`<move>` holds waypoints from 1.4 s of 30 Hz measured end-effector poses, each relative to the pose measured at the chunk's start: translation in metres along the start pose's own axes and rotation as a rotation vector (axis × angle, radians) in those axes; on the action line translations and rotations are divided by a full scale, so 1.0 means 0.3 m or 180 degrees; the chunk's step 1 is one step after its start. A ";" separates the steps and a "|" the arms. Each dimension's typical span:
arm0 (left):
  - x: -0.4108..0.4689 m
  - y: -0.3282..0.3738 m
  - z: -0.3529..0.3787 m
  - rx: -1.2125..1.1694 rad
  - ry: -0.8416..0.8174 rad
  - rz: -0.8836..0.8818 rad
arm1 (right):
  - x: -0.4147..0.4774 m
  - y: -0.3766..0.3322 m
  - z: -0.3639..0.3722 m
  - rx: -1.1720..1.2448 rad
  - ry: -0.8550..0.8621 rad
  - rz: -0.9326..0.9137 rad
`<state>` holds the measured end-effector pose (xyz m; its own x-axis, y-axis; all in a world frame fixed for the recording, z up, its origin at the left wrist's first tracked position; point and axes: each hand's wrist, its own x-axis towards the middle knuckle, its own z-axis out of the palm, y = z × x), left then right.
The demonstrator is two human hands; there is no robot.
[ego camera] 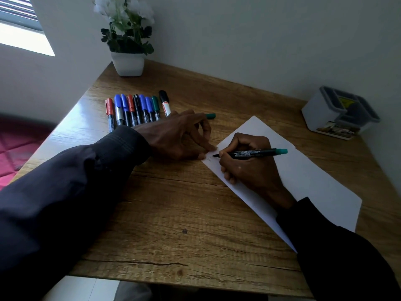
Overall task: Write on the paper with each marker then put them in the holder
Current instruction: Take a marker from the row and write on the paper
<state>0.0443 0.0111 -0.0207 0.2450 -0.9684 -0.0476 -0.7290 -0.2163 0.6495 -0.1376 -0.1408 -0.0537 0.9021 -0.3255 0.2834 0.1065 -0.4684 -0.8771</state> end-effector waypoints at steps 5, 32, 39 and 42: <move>-0.001 0.001 0.003 0.0066 0.0038 -0.0024 | -0.002 0.000 0.002 -0.0093 0.0054 -0.0010; -0.004 0.008 -0.003 0.0187 -0.0172 0.0174 | -0.008 -0.014 0.002 -0.0167 0.0278 -0.0075; -0.011 0.019 -0.005 0.0264 -0.0168 0.0241 | -0.005 -0.014 -0.006 0.0204 0.0268 -0.0053; -0.011 0.012 -0.002 0.0229 -0.0153 0.0187 | -0.004 -0.011 -0.009 0.0082 0.0333 -0.0045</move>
<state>0.0412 0.0135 -0.0178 0.1707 -0.9841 -0.0484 -0.7856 -0.1655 0.5962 -0.1401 -0.1410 -0.0500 0.8519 -0.4037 0.3337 0.1309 -0.4528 -0.8819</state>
